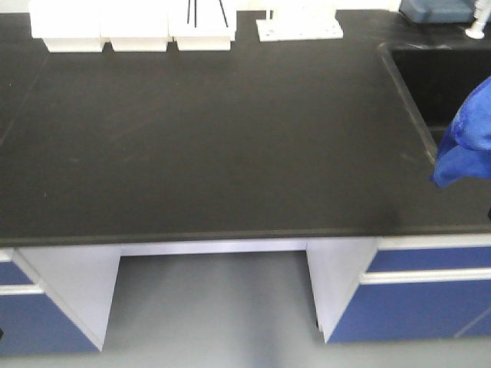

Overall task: Wipe right workspace with blue cloth
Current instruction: 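Drive the base to the other bench holding the cloth in the right gripper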

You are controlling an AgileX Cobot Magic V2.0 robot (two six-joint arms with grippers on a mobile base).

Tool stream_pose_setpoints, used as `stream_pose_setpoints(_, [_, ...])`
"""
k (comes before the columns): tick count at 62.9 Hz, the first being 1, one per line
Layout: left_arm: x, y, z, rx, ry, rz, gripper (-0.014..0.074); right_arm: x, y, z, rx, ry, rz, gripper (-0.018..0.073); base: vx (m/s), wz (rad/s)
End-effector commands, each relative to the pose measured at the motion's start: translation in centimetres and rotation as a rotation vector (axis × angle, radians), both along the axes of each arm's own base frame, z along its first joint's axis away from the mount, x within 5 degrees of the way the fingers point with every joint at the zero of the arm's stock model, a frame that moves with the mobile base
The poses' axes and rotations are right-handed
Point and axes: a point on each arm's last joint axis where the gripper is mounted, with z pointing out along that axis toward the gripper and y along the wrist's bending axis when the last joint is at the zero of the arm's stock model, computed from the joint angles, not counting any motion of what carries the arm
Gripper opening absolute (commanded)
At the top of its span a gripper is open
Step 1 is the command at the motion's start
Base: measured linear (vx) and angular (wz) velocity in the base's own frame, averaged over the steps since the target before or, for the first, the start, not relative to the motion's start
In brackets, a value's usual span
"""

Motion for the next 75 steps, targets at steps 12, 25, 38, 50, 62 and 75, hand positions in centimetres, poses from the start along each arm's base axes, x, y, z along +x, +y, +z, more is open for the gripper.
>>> stream_pose_setpoints(12, [0.11, -0.13, -0.2, -0.009, -0.067, -0.015, -0.0006, 0.13, -0.07, 1.83, -0.009, -0.116, -0.006, -0.0004, -0.29, -0.09])
stream_pose_setpoints(25, [0.11, -0.13, -0.2, -0.009, -0.067, -0.015, -0.0006, 0.13, -0.07, 1.83, -0.009, -0.116, -0.006, -0.0004, -0.31, -0.16])
stream_pose_setpoints(38, [0.11, -0.13, -0.2, -0.009, -0.067, -0.015, -0.0006, 0.13, -0.07, 1.83, -0.009, -0.116, -0.006, -0.0004, -0.32, -0.32])
stream_pose_setpoints(50, [0.11, -0.13, -0.2, -0.009, -0.067, -0.015, -0.0006, 0.13, -0.07, 1.83, -0.009, -0.116, -0.006, -0.0004, -0.29, -0.59])
stream_pose_setpoints(62, [0.11, -0.13, -0.2, -0.009, -0.067, -0.015, -0.0006, 0.13, -0.07, 1.83, -0.009, -0.116, -0.006, -0.0004, -0.27, -0.75])
stream_pose_setpoints(75, [0.11, -0.13, -0.2, -0.009, -0.067, -0.015, -0.0006, 0.13, -0.07, 1.83, -0.009, -0.116, -0.006, -0.0004, -0.24, -0.73])
